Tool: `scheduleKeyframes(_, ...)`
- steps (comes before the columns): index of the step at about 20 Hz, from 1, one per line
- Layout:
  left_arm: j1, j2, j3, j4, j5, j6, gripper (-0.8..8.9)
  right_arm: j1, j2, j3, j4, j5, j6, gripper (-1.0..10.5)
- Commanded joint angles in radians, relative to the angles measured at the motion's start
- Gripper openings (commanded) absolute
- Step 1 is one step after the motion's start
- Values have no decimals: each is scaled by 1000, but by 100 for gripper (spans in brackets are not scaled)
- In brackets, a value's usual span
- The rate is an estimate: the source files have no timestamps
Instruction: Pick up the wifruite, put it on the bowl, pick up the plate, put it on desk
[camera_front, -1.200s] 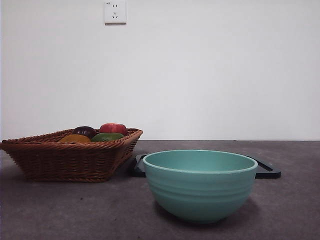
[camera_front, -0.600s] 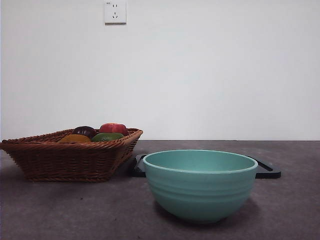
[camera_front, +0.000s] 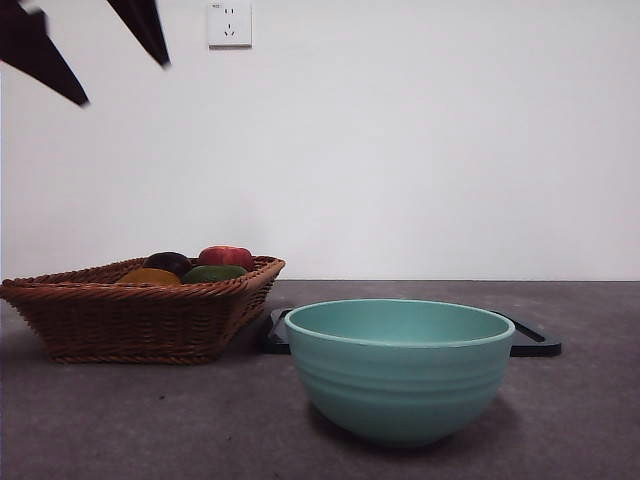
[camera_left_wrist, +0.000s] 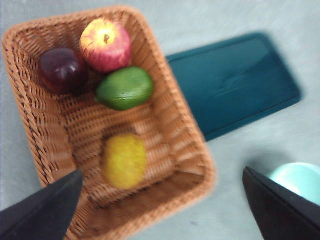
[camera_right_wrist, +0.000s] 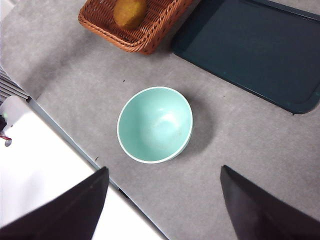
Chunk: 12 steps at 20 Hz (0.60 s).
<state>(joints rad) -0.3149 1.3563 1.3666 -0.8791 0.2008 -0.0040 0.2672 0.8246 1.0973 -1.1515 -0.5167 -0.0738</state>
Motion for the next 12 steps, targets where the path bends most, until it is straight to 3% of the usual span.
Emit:
scheduleKeyframes(1,-22,95,36,10,-43,46,496,3,5,21,8,1,8,355)
scheduleKeyframes(12,-40,456,35,55,-130,94,496,3,5,21,8,1,8,355)
